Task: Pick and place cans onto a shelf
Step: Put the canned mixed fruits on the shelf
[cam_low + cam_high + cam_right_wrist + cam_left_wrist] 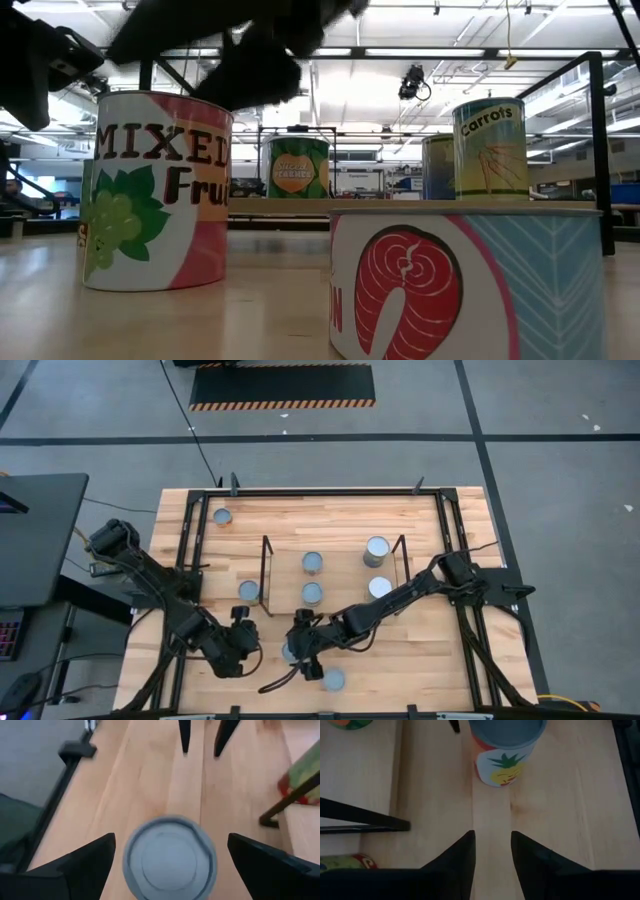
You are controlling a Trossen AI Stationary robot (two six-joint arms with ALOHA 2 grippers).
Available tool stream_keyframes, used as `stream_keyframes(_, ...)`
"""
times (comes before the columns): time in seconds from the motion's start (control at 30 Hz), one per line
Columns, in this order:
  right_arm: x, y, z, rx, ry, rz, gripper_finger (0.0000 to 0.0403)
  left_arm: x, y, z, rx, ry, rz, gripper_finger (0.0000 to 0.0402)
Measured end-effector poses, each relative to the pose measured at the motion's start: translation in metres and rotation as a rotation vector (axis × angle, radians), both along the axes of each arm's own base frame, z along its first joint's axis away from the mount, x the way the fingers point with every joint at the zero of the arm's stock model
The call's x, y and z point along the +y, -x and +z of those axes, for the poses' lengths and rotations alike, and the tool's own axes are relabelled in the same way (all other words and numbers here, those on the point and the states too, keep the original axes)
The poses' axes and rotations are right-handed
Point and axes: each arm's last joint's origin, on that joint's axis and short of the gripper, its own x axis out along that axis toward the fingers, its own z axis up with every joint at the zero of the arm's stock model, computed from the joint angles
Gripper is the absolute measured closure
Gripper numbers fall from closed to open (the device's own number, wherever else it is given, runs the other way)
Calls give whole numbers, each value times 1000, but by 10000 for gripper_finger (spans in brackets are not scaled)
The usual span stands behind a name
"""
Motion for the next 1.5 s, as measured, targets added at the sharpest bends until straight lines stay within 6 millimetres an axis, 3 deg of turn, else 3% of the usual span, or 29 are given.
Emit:
stream_keyframes(0.27, 2, -3, -18, 28, 20, 29, 9, 0, 0, 0, -6, -3, 4, 271)
stream_keyframes(0.57, 0, -2, -18, 49, -17, 35, 44, 2, 3, 2, 18, 6, -10, 271)
stream_keyframes(0.87, -4, -2, -15, 50, 4, 54, 106, 25, 22, 53, -28, -41, -49, 271)
stream_keyframes(0.93, -6, 2, -3, 37, 18, 74, 113, 35, 29, 63, -57, -44, -29, 271)
stream_keyframes(1.17, -23, 32, 70, 7, 109, 100, 105, 53, 46, 85, -155, 5, 28, 271)
stream_keyframes(1.33, -56, 65, 126, -1, 176, 27, 110, 55, 47, 86, -170, -2, 37, 271)
stream_keyframes(1.5, -96, 95, 159, 44, 227, -83, 110, 54, 46, 86, -171, -7, 37, 271)
